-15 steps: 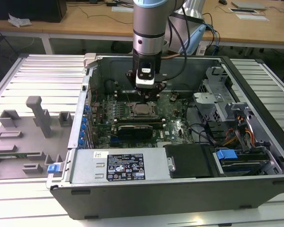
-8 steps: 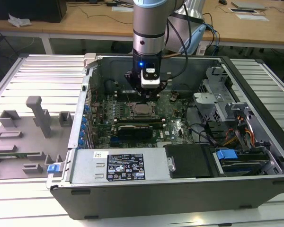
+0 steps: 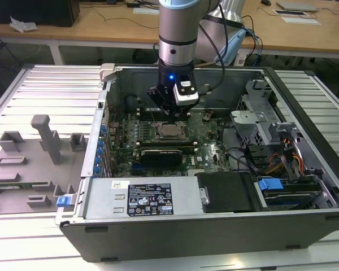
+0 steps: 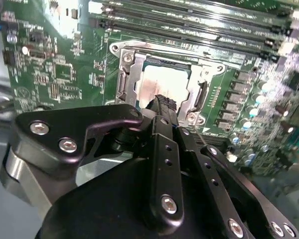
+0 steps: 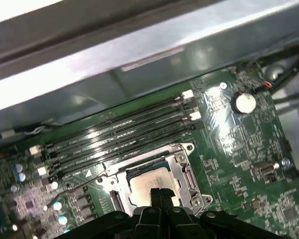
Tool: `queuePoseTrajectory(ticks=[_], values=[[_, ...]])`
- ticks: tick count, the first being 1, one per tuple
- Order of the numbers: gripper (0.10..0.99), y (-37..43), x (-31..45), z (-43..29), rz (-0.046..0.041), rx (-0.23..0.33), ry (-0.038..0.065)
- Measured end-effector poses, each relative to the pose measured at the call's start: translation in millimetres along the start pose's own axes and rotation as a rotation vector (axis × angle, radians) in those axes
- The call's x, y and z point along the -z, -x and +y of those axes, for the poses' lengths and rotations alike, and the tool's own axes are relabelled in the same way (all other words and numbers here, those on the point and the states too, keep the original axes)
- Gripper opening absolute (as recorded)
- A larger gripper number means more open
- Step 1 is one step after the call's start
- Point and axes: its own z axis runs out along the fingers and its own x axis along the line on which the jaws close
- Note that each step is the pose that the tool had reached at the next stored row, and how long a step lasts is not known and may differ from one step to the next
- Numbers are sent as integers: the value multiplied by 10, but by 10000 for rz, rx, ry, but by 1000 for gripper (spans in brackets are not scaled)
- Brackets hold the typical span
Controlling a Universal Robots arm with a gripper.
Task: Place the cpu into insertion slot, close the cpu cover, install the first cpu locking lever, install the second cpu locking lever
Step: 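Close the cpu cover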
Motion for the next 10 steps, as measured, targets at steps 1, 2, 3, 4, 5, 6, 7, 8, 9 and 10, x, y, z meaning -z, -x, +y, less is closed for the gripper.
queuePoseTrajectory(ticks=[1,2,3,4,5,6,7,8,9,10], values=[[106,0,0,0,1,333,7],[106,0,0,0,1,572,12],[106,0,0,0,2,781,17],[106,0,0,0,2,993,22],[106,0,0,0,3,1184,25],[106,0,-1,0,4,1440,31],[106,0,-1,0,4,1625,36],[106,0,-2,0,2,1848,42],[106,0,-3,0,-5,2144,50],[106,1,-4,0,-13,2325,56]])
